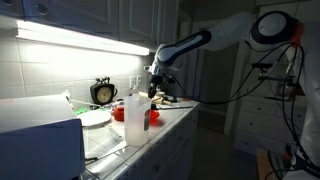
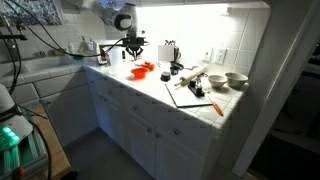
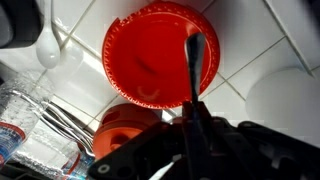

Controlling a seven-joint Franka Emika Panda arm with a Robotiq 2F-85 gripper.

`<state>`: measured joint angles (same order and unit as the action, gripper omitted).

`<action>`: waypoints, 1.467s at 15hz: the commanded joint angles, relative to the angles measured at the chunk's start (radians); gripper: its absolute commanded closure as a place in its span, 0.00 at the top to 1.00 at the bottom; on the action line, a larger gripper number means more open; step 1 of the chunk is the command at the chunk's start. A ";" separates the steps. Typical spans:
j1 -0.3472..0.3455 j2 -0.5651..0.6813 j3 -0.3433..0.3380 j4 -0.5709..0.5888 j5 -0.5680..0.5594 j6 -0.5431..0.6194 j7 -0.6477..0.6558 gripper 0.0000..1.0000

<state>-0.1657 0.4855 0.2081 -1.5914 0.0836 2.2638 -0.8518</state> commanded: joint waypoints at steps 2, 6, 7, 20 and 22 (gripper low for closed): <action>0.017 -0.031 -0.011 0.005 0.041 -0.050 -0.045 0.02; 0.026 -0.048 -0.012 0.004 0.043 -0.063 -0.057 0.02; 0.029 -0.051 -0.013 0.004 0.043 -0.062 -0.057 0.02; 0.050 -0.090 -0.015 0.014 0.065 -0.147 -0.100 0.02; 0.053 -0.097 -0.019 0.015 0.062 -0.169 -0.106 0.02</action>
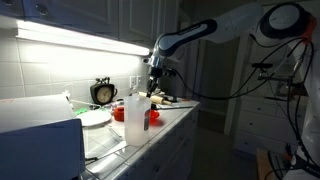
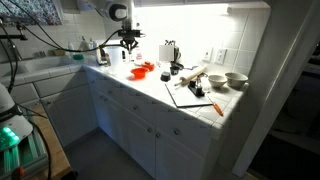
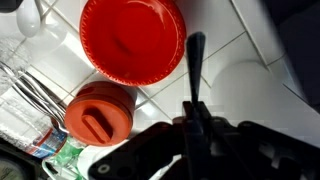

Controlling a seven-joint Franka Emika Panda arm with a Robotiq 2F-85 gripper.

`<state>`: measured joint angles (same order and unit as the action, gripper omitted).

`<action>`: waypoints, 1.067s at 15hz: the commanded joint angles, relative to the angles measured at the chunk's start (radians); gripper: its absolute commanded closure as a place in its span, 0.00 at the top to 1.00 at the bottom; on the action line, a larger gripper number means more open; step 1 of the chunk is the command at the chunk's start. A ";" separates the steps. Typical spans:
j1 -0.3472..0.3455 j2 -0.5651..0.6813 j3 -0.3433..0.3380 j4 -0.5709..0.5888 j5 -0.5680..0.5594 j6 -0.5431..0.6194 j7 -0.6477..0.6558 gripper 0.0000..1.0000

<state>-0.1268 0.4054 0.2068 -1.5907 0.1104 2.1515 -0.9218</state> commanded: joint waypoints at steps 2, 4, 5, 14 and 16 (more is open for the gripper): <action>0.016 -0.026 -0.021 0.013 0.032 -0.073 -0.042 0.02; 0.016 -0.033 -0.021 0.016 0.038 -0.103 -0.058 0.02; 0.016 -0.038 -0.022 0.017 0.039 -0.115 -0.065 0.02; 0.031 -0.049 -0.034 0.061 0.042 -0.244 -0.102 0.02; 0.035 -0.047 -0.035 0.076 0.040 -0.265 -0.104 0.02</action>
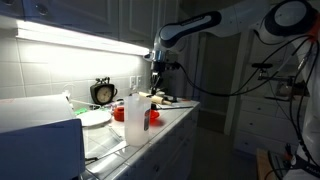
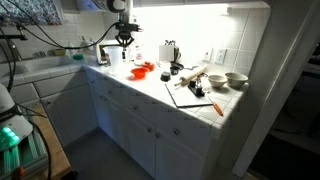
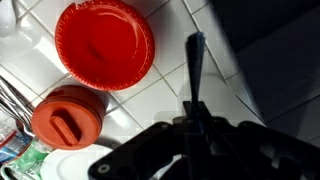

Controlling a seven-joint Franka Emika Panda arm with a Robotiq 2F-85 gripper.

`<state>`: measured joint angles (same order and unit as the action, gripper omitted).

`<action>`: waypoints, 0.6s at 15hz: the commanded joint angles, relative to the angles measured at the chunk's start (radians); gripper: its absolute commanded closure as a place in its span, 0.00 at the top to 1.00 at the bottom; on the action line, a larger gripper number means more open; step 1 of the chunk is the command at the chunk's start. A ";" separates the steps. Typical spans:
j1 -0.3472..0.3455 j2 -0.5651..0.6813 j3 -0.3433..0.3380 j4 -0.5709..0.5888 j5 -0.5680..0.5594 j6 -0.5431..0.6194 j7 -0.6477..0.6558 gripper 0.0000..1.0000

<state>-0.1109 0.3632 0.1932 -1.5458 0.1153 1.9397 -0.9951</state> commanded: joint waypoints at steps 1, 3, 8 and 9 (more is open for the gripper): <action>0.023 -0.005 -0.021 0.038 0.033 -0.062 -0.030 0.02; 0.030 -0.002 -0.020 0.055 0.032 -0.078 -0.030 0.02; 0.055 0.011 -0.017 0.097 0.025 -0.114 -0.025 0.02; 0.062 0.014 -0.016 0.106 0.023 -0.120 -0.023 0.02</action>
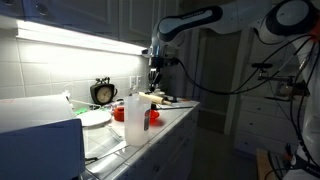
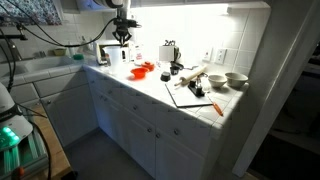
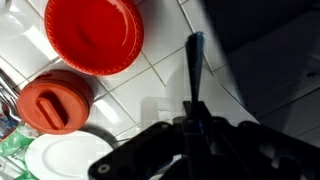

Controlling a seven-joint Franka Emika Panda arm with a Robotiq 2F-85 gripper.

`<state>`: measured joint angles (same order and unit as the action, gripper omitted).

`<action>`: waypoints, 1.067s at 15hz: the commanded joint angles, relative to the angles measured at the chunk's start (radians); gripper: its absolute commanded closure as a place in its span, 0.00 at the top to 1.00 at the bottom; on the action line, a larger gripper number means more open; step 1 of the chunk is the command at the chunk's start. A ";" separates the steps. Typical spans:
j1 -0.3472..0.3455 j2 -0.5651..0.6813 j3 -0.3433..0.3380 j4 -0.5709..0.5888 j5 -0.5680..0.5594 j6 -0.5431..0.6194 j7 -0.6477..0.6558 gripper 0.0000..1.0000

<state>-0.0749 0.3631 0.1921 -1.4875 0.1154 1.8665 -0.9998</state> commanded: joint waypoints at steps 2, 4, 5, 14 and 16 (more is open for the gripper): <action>0.040 0.022 -0.013 0.064 0.019 -0.057 -0.014 0.02; 0.053 0.026 -0.011 0.075 0.016 -0.064 -0.012 0.02; 0.062 0.030 -0.010 0.083 0.013 -0.065 -0.009 0.02; 0.152 0.047 -0.003 0.058 -0.030 0.085 0.010 0.02; 0.161 0.047 -0.002 0.041 -0.033 0.140 0.004 0.02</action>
<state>0.0680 0.4043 0.1935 -1.4359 0.1081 1.9366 -0.9991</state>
